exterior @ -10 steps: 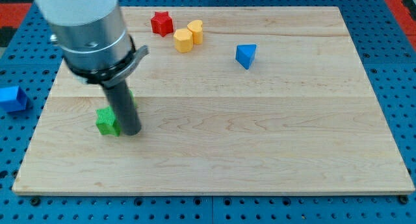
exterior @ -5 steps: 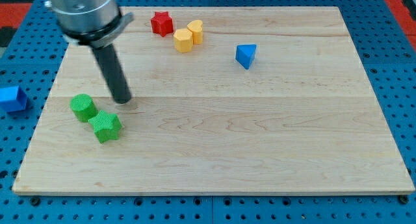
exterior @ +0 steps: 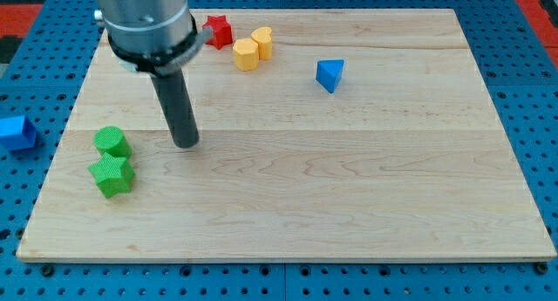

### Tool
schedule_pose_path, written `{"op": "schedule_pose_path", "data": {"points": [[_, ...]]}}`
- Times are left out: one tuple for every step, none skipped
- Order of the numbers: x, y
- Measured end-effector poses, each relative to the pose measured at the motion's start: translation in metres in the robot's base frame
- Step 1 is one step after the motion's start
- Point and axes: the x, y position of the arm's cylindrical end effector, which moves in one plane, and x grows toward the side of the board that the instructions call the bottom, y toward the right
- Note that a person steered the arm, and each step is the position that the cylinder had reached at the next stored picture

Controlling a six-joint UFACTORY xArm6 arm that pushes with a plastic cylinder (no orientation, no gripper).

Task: Move the green blocks to the bottom left

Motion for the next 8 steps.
{"op": "schedule_pose_path", "data": {"points": [[0.001,-0.022],[0.021,-0.030],[0.015,-0.052],[-0.031,-0.076],[-0.022,-0.104],[0.002,-0.070],[0.033,-0.042],[0.028,0.001]]}}
